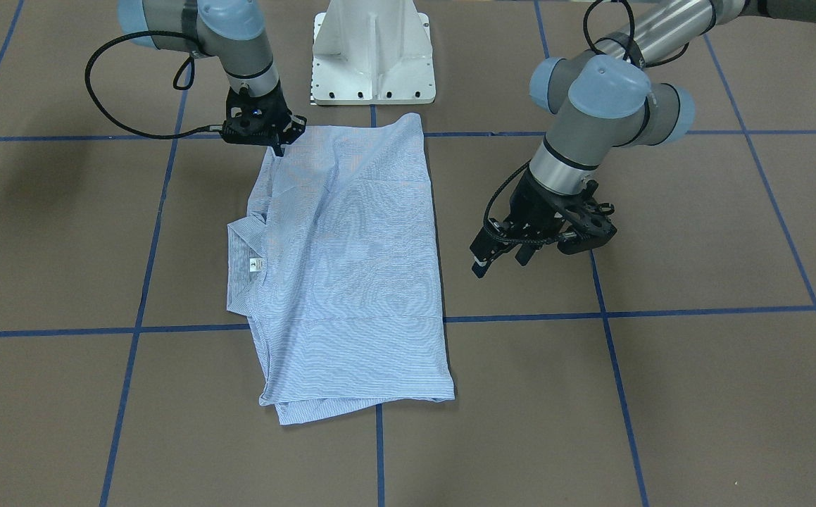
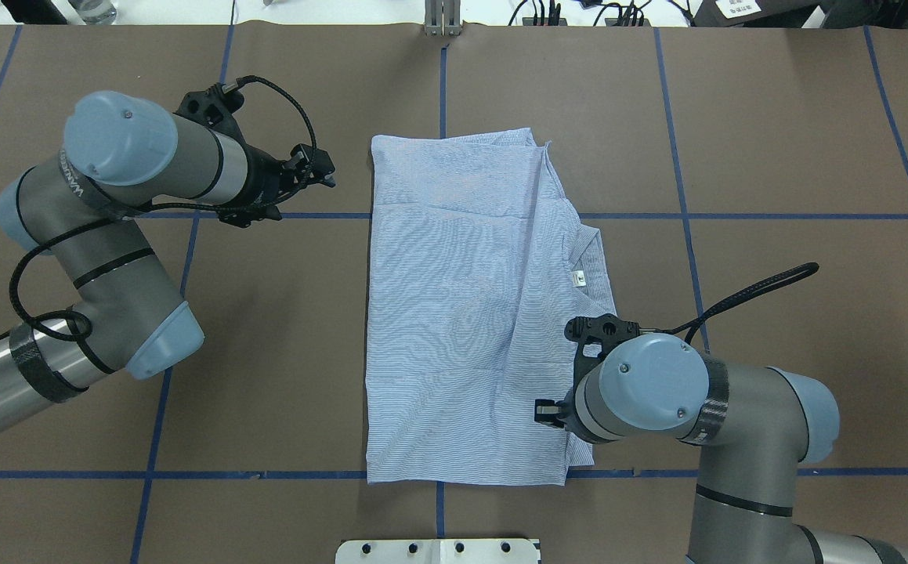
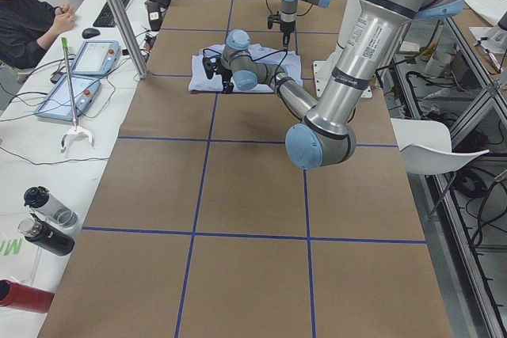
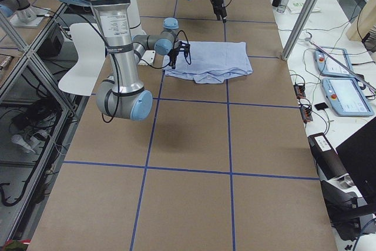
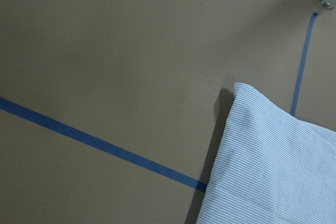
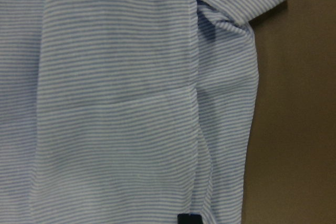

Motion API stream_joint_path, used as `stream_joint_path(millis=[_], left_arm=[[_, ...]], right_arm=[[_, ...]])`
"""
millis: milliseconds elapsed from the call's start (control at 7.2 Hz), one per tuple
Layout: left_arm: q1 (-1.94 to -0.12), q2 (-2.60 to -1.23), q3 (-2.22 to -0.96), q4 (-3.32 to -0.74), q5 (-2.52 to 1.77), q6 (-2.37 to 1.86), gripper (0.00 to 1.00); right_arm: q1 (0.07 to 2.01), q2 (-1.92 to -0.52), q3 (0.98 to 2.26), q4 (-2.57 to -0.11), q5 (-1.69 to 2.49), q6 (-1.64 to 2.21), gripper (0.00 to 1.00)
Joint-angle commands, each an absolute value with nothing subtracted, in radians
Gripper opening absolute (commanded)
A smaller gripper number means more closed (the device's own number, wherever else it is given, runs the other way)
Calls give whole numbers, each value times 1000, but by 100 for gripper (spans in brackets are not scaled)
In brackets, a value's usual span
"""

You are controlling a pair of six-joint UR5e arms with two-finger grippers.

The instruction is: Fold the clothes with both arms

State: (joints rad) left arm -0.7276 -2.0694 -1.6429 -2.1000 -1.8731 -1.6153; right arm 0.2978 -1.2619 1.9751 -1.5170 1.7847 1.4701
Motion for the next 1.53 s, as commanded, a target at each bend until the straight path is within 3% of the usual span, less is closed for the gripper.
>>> stream_joint_path(millis=[0, 695, 1112, 1251, 1390], left_arm=[[-727, -2071, -1643, -2100, -1871, -1614, 99], [-727, -2079, -1644, -2100, -1871, -1614, 99], [-727, -2079, -1644, -2100, -1871, -1615, 99], [-727, -2079, -1644, -2100, -1871, -1615, 99], [-727, -2079, -1644, -2100, -1870, -1614, 99]], right_arm=[[287, -1262, 1967, -1514, 1786, 1470, 85], [276, -1253, 1936, -1514, 1787, 1468, 78], [275, -1252, 1934, -1513, 1789, 1470, 43], [275, -1252, 1934, -1514, 1789, 1470, 16], [275, -1253, 1934, -1513, 1787, 1470, 0]])
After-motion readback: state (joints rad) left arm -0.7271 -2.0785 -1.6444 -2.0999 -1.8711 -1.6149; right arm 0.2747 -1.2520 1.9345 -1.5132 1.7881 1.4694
